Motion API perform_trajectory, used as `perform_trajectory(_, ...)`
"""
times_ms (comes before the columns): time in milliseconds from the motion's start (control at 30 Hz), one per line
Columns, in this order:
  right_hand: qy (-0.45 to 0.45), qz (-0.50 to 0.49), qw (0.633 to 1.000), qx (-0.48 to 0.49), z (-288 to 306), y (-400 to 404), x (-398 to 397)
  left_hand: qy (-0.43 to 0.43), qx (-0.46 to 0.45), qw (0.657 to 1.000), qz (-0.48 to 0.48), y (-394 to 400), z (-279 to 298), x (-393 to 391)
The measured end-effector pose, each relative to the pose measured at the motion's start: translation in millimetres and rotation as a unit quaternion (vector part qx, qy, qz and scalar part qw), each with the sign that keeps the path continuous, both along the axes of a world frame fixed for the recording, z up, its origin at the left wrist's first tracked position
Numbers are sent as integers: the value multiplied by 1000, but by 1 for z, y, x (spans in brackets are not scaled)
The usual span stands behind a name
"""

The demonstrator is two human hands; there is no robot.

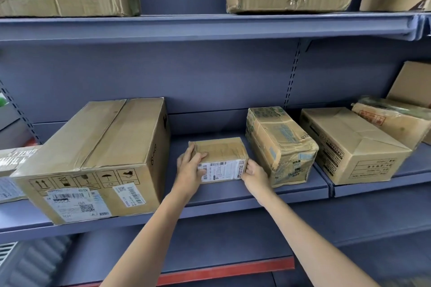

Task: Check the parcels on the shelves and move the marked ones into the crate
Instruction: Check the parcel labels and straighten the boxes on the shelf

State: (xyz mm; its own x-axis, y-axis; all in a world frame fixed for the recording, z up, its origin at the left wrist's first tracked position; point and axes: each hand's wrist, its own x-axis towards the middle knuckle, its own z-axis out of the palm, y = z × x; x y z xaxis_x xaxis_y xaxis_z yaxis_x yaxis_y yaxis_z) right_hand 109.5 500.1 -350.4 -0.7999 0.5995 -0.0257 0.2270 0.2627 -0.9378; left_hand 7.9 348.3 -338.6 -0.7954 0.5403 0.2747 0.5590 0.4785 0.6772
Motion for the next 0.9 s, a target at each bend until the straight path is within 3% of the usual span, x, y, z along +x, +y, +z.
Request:
perform_trajectory(133, 7, -1, 1000, 0, -1, -2, -2, 12, -22, 1000, -1, 2, 2, -7)
perform_trajectory(267, 41, -9, 999, -16, 5, -7, 13, 121, -105, 986, 44, 2, 5, -2)
perform_trajectory(367, 78, -33, 995, -46, 10, -4, 44, 204, -62, 976, 47, 8, 8, 14)
perform_trajectory(500, 158, -160, 972, 69, 15, 24, 95, 279, 50, 959, 20, 37, 8, 50)
perform_trajectory(567, 181, -250, 947, 86, 11, 48, 108, 246, 87, 965, 0, 60, 8, 76)
perform_trajectory(633, 171, -281, 942, 70, 5, 73, 111, 136, 108, 985, 3, 84, 3, 101)
perform_trajectory(767, 34, -117, 992, -8, -8, 105, 107, -143, 64, 987, 19, 126, -10, 140)
perform_trajectory(833, 3, -22, 997, -67, -11, 110, 109, -189, 60, 980, -2, 137, -11, 158)
perform_trajectory(900, 7, 12, 996, -88, -11, 112, 122, -199, 92, 976, 4, 140, -10, 172)
